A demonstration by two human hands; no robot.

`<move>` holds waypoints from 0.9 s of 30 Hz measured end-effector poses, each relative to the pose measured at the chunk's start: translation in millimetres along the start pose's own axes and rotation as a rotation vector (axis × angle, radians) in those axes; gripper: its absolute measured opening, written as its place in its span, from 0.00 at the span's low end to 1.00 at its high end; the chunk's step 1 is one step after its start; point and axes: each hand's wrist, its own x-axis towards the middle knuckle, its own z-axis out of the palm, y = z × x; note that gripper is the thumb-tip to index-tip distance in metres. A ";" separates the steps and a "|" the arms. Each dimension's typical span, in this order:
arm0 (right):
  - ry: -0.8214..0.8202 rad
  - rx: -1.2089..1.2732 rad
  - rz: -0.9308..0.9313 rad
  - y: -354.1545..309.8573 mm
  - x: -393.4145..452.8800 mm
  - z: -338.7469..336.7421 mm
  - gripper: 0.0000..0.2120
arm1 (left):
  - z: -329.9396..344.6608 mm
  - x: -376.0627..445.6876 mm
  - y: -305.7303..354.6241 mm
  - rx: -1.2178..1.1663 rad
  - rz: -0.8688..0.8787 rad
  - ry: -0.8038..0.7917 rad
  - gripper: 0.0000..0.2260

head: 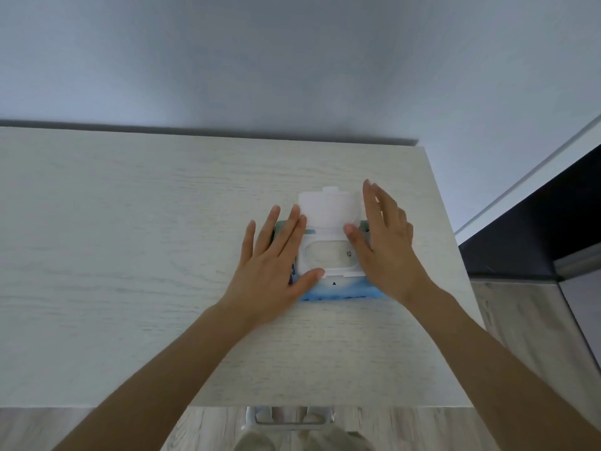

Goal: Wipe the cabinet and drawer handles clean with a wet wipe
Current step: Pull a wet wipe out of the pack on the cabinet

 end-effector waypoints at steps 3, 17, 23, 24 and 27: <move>0.129 -0.049 -0.119 -1.1 -23.9 -3.5 0.22 | 2.8 -0.3 -1.4 0.022 -0.014 -0.044 0.36; 0.211 -0.073 0.013 -7.7 -41.1 8.6 0.10 | -2.1 4.8 -0.6 0.042 0.006 -0.016 0.38; 0.162 0.049 0.149 -15.7 -34.5 11.3 0.12 | -0.7 2.8 1.6 -0.017 -0.005 -0.010 0.38; 0.159 0.059 0.163 -15.8 -33.6 10.7 0.12 | -1.1 2.8 2.0 -0.016 -0.005 -0.008 0.39; 0.132 0.063 0.193 -16.6 -31.2 8.3 0.11 | -2.5 3.6 6.5 -0.046 -0.021 -0.001 0.40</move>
